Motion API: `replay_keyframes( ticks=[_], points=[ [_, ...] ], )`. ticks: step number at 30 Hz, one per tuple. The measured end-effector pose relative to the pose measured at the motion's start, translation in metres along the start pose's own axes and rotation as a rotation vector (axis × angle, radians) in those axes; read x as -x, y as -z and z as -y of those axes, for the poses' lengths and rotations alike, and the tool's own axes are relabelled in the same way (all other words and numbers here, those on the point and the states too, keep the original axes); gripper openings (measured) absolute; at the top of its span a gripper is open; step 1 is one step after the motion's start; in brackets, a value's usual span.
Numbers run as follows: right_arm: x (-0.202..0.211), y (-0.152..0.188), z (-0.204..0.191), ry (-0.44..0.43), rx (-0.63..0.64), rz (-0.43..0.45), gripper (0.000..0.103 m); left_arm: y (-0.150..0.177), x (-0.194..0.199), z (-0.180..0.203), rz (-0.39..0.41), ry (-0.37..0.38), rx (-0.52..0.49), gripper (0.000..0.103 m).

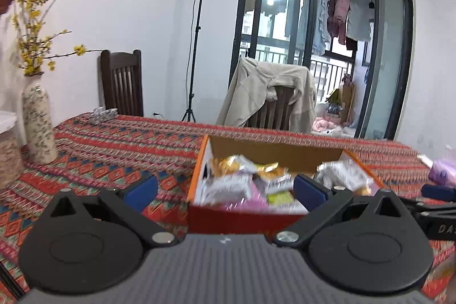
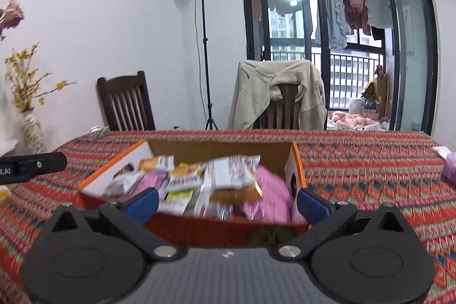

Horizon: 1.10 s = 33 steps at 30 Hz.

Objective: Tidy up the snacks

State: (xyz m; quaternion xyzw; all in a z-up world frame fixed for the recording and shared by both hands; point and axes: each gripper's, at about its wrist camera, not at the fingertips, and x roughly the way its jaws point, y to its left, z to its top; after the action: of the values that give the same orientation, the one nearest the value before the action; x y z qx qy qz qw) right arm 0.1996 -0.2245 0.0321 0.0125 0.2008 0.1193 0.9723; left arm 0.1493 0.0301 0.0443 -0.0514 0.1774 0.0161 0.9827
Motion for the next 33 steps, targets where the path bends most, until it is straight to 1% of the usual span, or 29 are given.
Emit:
replay_keyframes(
  ticks=[4,8,12,17,24,33],
  points=[
    [0.021,0.018,0.0,-0.01,0.005,-0.031,0.103,0.021,0.02,-0.003,-0.041,0.006,-0.002,0.103],
    [0.036,0.031,0.001,-0.026,-0.021,-0.06,0.103,0.04,0.037,-0.005,-0.074,0.003,-0.005,0.103],
    [0.046,0.043,-0.002,-0.036,-0.031,-0.082,0.103,0.055,0.048,-0.007,-0.104,0.015,0.007,0.103],
    [0.054,0.051,-0.007,-0.046,-0.03,-0.097,0.103,0.07,0.056,-0.008,-0.134,0.012,0.01,0.103],
    [0.064,0.056,-0.01,-0.046,-0.023,-0.1,0.103,0.073,0.068,-0.009,-0.125,0.008,0.004,0.103],
    [0.072,0.057,-0.012,-0.045,-0.015,-0.097,0.103,0.075,0.072,-0.008,-0.12,0.009,0.003,0.103]
  ],
)
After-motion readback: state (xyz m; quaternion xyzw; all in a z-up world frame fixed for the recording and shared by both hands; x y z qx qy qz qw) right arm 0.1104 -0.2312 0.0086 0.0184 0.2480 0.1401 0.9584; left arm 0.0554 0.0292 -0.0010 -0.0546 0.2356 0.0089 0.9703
